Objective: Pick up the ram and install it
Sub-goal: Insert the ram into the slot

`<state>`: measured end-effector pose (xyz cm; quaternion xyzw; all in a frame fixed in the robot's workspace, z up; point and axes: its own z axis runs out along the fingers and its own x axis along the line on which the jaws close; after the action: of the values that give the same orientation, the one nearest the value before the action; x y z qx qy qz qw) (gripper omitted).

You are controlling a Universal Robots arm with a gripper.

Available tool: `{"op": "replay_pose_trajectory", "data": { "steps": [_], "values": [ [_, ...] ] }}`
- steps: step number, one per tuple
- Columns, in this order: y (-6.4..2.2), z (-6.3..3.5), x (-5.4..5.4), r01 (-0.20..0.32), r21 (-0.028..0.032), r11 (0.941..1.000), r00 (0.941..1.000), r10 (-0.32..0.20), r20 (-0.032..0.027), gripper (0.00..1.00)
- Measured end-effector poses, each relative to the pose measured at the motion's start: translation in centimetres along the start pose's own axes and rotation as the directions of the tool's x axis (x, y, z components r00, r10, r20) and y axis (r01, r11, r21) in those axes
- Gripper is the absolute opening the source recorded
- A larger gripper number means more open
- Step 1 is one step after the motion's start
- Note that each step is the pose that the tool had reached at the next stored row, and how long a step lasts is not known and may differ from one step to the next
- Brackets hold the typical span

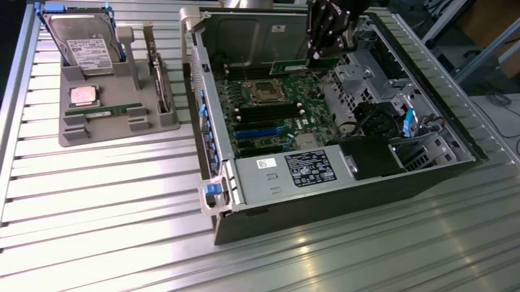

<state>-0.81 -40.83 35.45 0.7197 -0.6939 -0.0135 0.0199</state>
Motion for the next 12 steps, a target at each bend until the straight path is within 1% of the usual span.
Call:
{"op": "replay_pose_trajectory", "data": {
  "steps": [7, 12],
  "values": [
    [-0.03, 0.65, 0.05, 0.0, 0.0, 1.0, 1.0, 0.0, 0.0001, 0.13],
    [-0.04, 0.94, 0.08, 0.0, 0.0, 1.0, 1.0, 0.0, 0.0001, 0.13]
  ]
}}
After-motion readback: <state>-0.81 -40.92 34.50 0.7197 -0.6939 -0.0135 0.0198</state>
